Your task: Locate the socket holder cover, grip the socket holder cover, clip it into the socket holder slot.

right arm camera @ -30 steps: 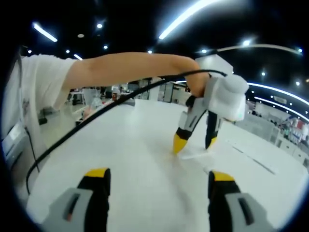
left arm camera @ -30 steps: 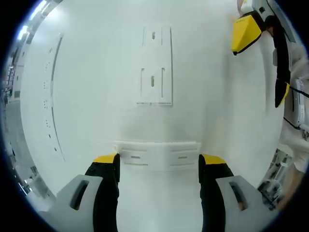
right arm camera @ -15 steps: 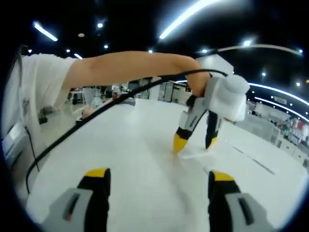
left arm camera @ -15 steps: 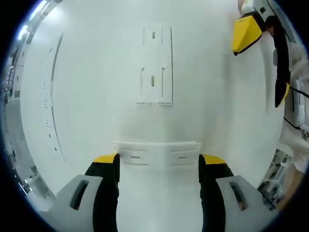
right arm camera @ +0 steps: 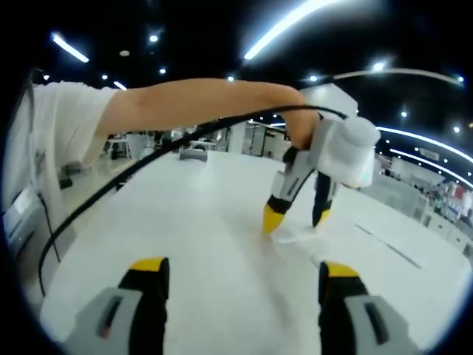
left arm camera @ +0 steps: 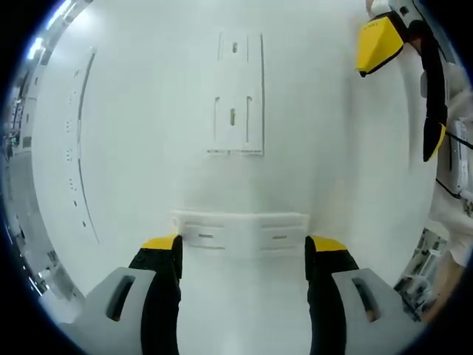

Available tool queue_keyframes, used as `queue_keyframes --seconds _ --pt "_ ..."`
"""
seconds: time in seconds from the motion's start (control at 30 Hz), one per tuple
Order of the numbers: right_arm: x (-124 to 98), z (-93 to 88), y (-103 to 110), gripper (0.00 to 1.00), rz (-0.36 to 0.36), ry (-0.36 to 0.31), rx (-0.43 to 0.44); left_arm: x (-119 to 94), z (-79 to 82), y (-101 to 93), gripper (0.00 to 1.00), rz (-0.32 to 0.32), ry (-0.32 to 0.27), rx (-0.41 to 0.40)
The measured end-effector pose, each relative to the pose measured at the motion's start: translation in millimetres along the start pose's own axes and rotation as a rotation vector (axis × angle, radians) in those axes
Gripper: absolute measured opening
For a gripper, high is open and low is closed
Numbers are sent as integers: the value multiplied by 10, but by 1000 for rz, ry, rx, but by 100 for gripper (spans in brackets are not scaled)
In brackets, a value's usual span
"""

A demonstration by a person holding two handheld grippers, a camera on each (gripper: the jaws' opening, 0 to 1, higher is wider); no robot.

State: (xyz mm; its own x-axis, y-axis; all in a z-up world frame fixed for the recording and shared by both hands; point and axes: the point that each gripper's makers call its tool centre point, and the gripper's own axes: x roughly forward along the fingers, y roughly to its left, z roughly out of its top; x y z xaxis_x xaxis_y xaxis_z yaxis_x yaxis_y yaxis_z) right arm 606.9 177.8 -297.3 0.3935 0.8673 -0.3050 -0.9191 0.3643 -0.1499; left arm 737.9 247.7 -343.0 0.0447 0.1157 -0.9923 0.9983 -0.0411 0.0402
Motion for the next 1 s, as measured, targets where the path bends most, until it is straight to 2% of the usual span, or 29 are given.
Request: queue_keyframes --seconds 0.17,0.5,1.0 --pt "3 -3 -2 83 1 2 -1 -3 3 4 67 7 -11 -3" --pt "2 -7 -8 83 0 4 -2 -13 19 22 74 31 -25 1" --pt "-2 -5 -12 83 -1 6 -5 -34 59 89 77 61 -45 11"
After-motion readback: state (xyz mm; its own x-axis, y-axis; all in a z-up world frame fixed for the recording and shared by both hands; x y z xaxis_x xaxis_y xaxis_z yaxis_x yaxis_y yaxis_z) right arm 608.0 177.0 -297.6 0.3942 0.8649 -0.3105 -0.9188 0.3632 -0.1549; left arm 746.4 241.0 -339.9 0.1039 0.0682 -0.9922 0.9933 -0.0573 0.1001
